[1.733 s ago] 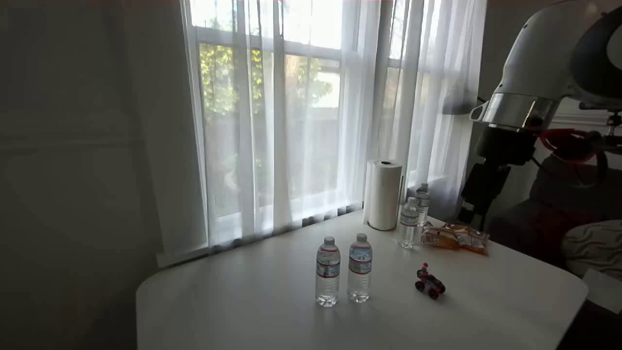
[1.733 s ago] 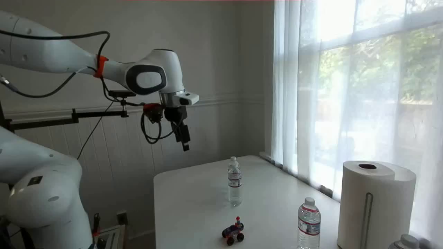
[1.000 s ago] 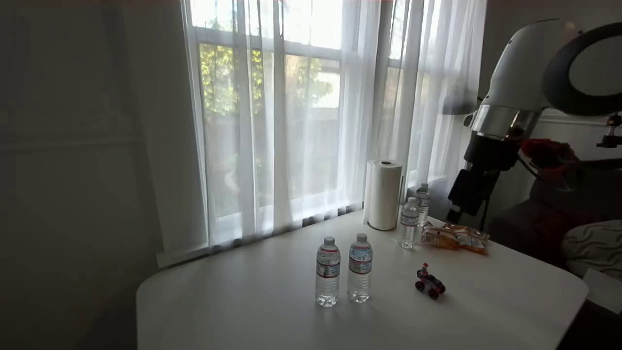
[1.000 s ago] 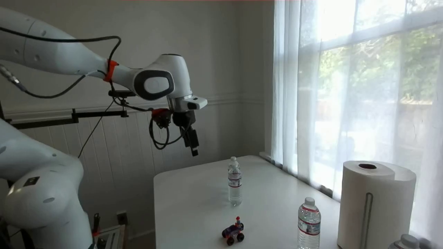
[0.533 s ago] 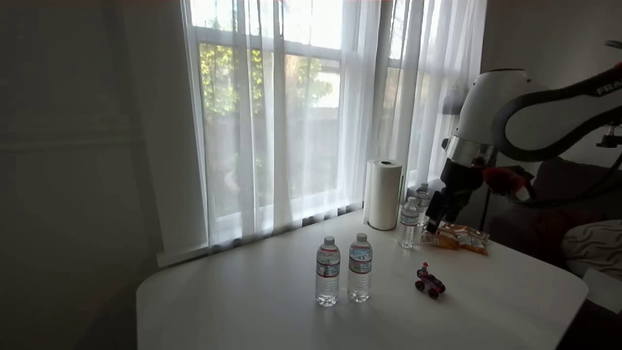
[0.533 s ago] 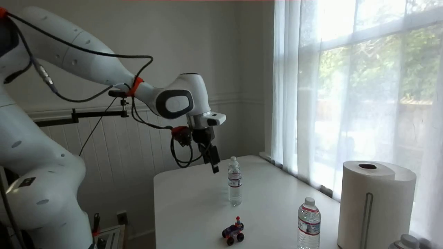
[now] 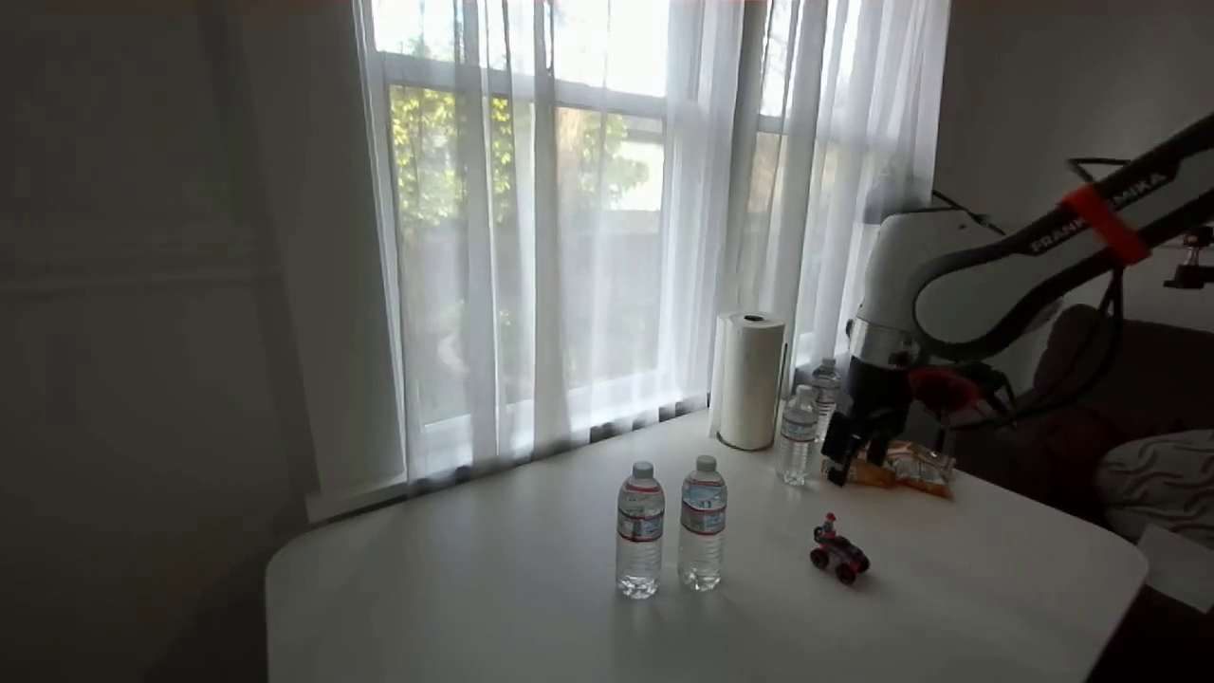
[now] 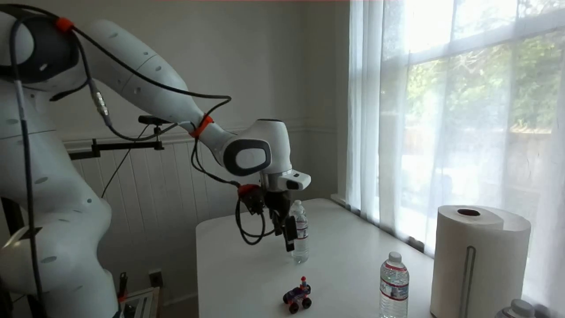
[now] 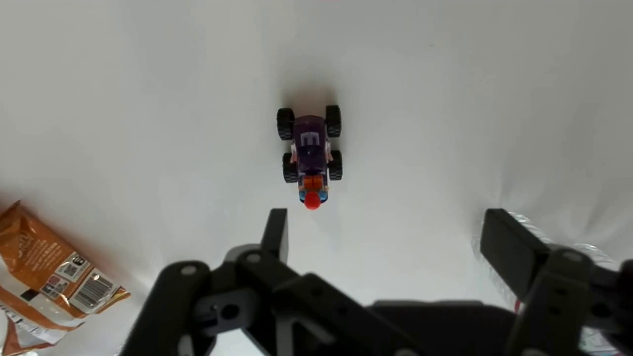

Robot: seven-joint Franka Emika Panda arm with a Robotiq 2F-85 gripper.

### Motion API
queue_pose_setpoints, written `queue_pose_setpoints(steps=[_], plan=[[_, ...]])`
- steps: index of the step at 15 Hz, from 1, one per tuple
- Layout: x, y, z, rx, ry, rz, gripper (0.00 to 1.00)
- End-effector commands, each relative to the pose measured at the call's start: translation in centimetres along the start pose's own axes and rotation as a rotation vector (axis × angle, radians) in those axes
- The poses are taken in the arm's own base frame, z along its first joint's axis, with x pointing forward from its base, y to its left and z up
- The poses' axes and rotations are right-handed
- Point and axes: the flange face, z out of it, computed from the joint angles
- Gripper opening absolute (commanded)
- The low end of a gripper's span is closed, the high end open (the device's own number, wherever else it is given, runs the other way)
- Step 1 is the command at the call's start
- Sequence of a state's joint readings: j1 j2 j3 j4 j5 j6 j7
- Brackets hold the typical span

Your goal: Put the small orange and blue object on the counter

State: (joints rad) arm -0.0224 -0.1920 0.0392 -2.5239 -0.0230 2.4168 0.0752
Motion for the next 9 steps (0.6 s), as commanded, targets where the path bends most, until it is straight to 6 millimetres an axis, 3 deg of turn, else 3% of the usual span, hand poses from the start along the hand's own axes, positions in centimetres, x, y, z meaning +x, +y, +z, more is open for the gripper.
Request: queue_pose_setpoints(steps=[1, 5, 6, 9], plan=[[1.8, 1.4, 2.8, -0.003, -0.02, -0.013, 1.0], [2.6, 1.9, 5.9, 0.006, -0.06, -0.016, 1.0], [1.7, 1.6, 4.8, 0.004, -0.056, -0.004, 1.0], [2.2, 1.7, 6.1, 0.004, -0.073, -0.005, 1.0]])
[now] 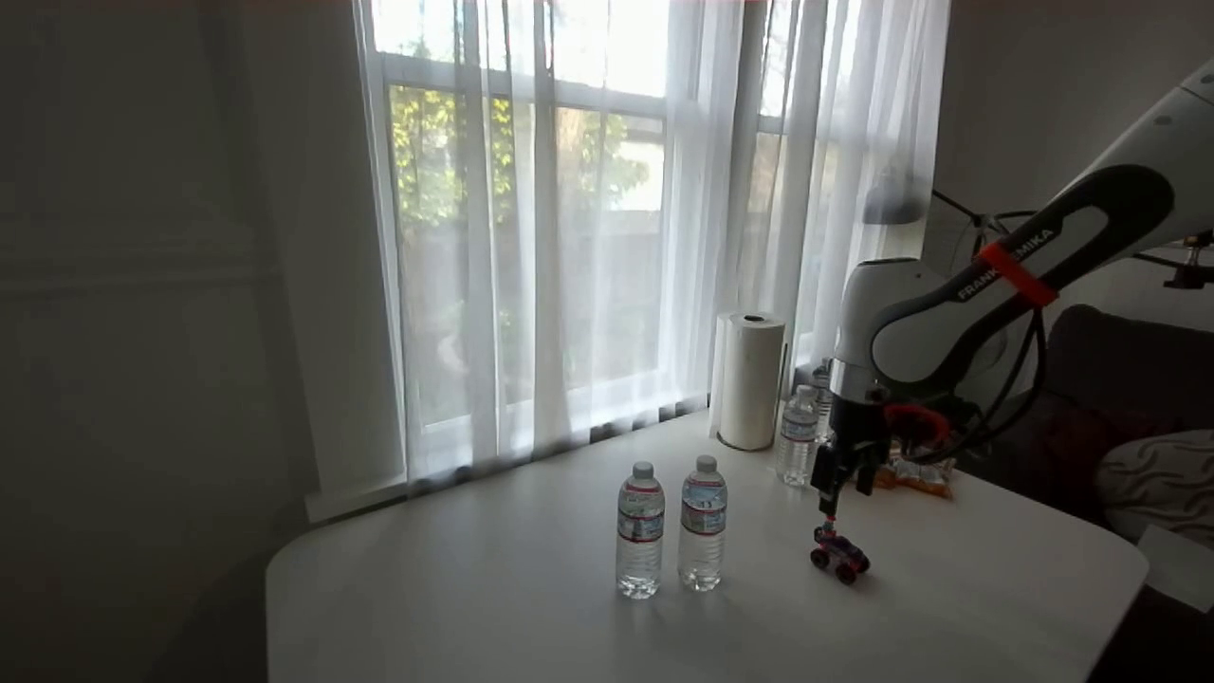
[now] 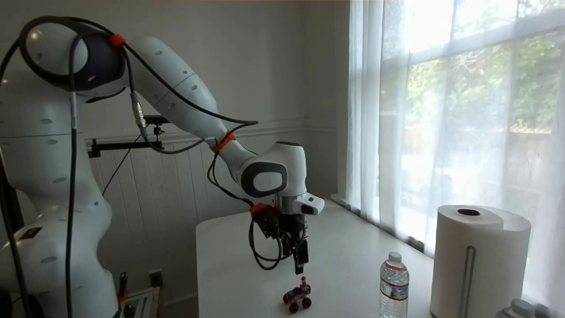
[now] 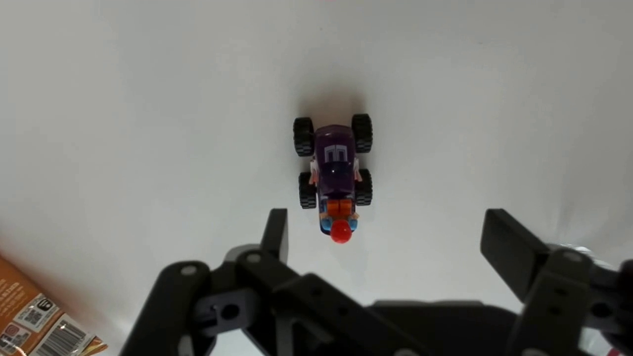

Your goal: Put the small orange and blue object on the counter

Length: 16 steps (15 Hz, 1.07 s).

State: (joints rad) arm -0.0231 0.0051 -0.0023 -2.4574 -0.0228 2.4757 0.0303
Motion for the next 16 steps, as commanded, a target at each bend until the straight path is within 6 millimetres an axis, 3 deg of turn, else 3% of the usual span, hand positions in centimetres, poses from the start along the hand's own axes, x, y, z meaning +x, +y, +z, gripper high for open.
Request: queue_pose_setpoints(steps=[1, 14, 16], plan=[[0.1, 0.0, 0.0, 0.0, -0.001, 0.0, 1.0], [1.2, 0.1, 3.8, -0.083, 0.047, -0.046, 0.99], [1.3, 0.0, 4.3, -0.082, 0.047, -0.052, 0.83]])
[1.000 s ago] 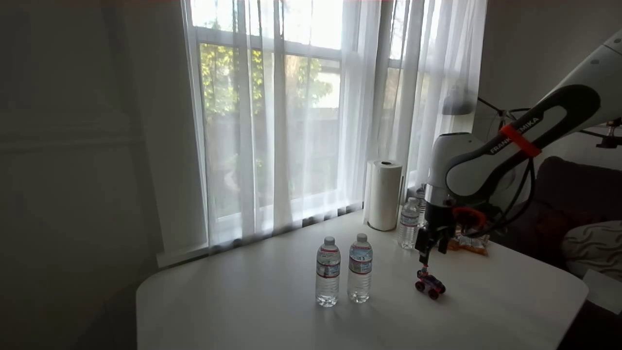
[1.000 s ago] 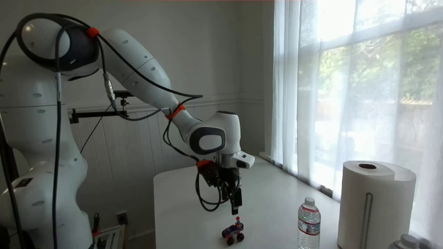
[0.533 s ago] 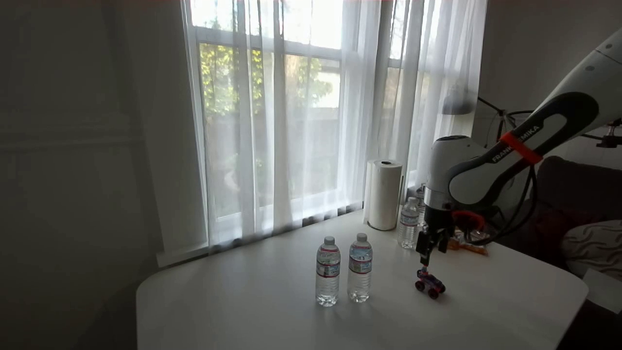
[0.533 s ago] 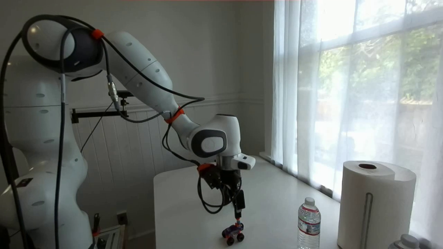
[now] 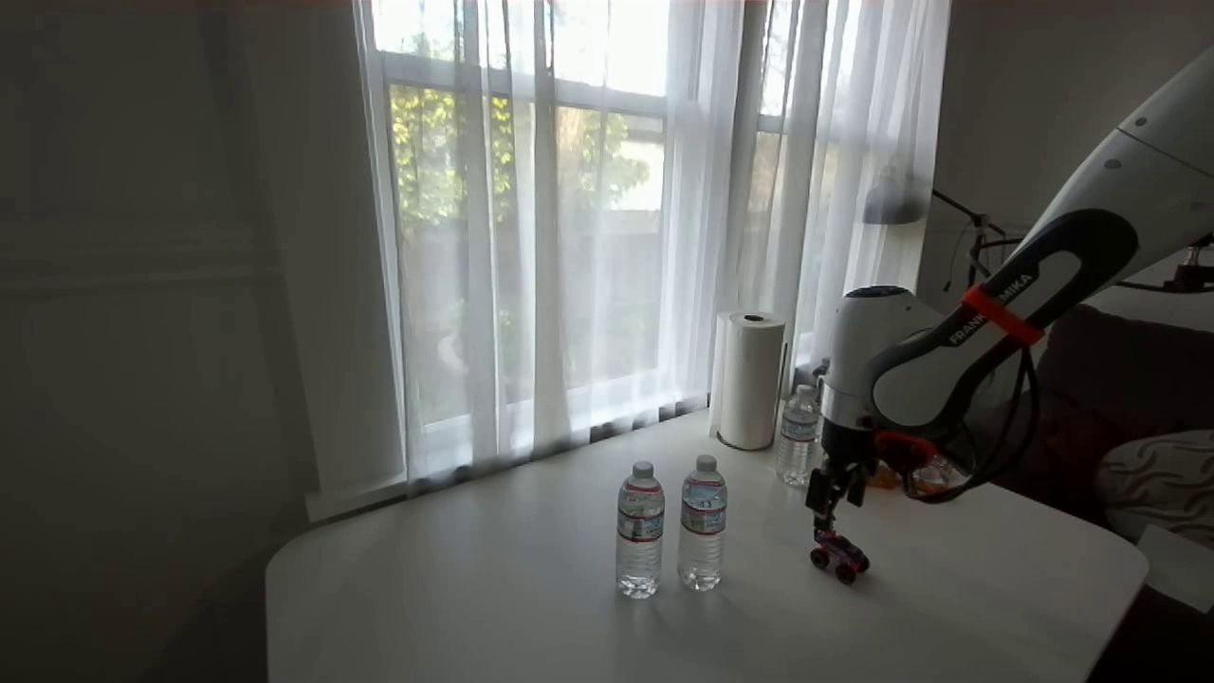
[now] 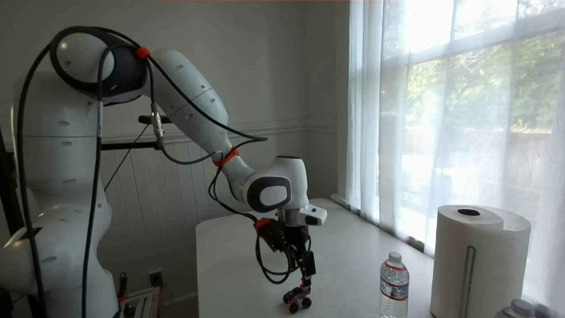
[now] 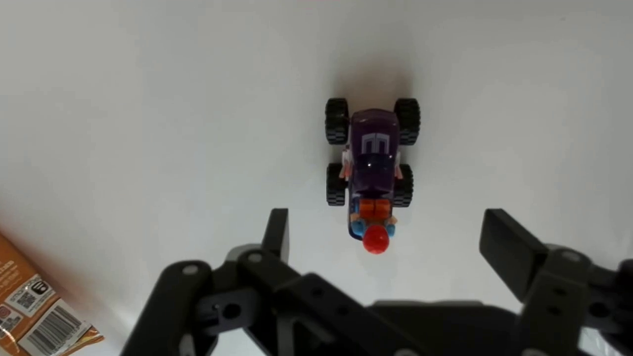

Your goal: Put the small orange and blue object on the counter

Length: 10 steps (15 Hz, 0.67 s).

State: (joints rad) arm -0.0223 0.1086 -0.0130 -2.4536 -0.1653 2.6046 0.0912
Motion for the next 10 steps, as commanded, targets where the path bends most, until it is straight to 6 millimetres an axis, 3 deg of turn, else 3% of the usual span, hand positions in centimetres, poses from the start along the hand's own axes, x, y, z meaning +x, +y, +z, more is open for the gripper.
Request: queue_pose_setpoints(steps=[1, 2, 6, 10], plan=[[0.43, -0.13, 0.73, -0.012, 0.015, -0.002, 0.72], [0.5, -0.17, 0.83, -0.012, 0.015, -0.004, 0.61], [0.63, -0.25, 0.78, -0.014, 0.025, -0.009, 0.44], [0.77, -0.29, 0.55, -0.023, 0.037, -0.021, 0.37]])
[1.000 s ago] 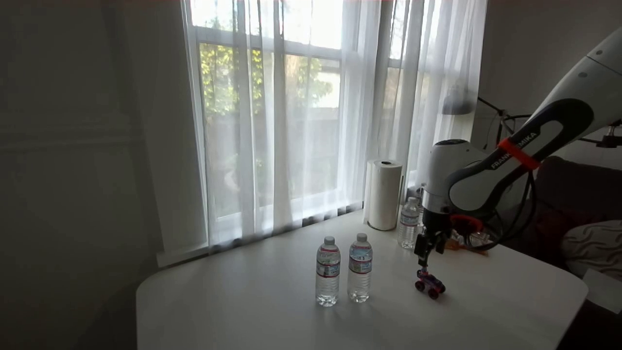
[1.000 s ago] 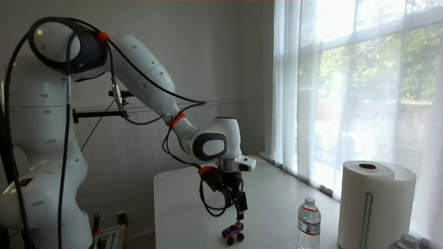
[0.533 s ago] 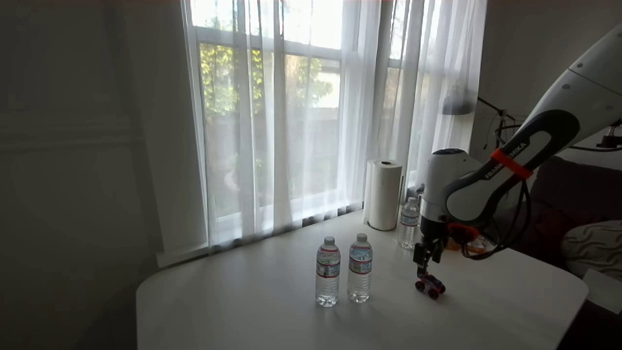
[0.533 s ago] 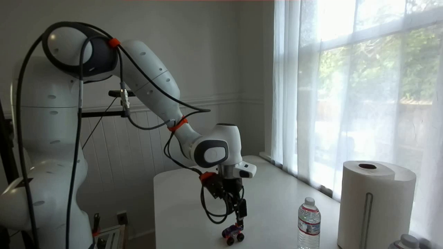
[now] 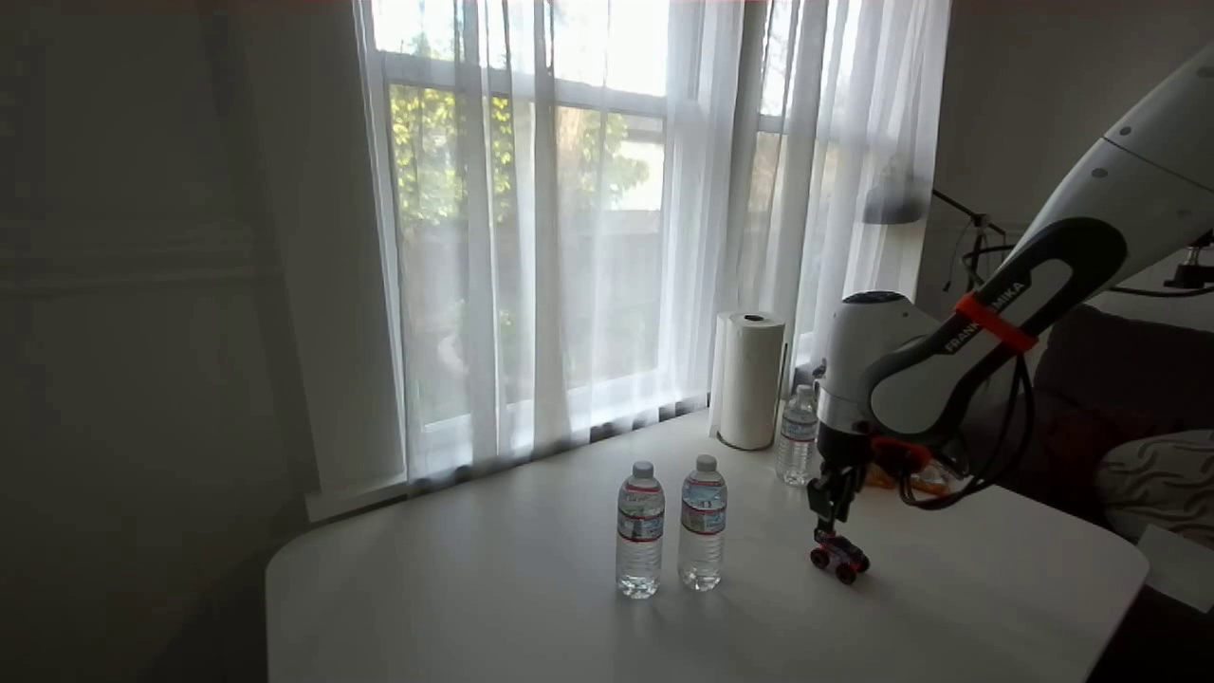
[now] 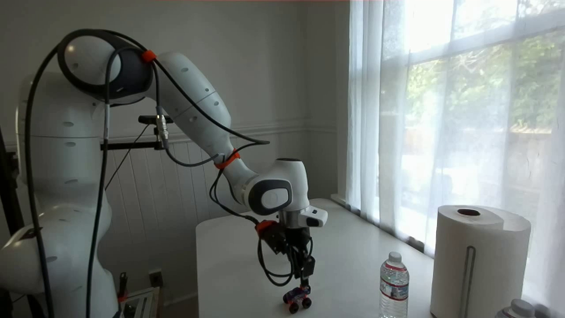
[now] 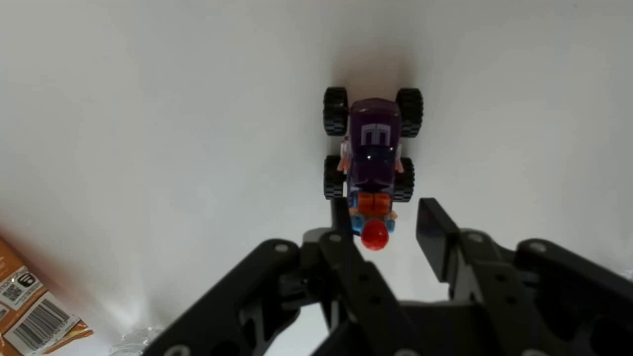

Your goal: Put the small orange and blue object on the counter

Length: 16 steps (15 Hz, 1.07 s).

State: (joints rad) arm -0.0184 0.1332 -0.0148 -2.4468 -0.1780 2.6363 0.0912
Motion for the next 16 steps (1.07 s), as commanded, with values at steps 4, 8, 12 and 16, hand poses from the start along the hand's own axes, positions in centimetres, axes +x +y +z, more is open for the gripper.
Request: queue_pose_setpoints(steps=[4, 8, 12, 16], plan=[[0.5, 0.0, -0.2, -0.028, 0.025, -0.018, 0.18], [0.5, 0.0, -0.2, -0.036, 0.025, -0.027, 0.01], [0.6, 0.2, -1.0, -0.047, 0.034, -0.036, 0.03], [0.7, 1.1, -2.7, -0.066, 0.067, -0.036, 0.03]])
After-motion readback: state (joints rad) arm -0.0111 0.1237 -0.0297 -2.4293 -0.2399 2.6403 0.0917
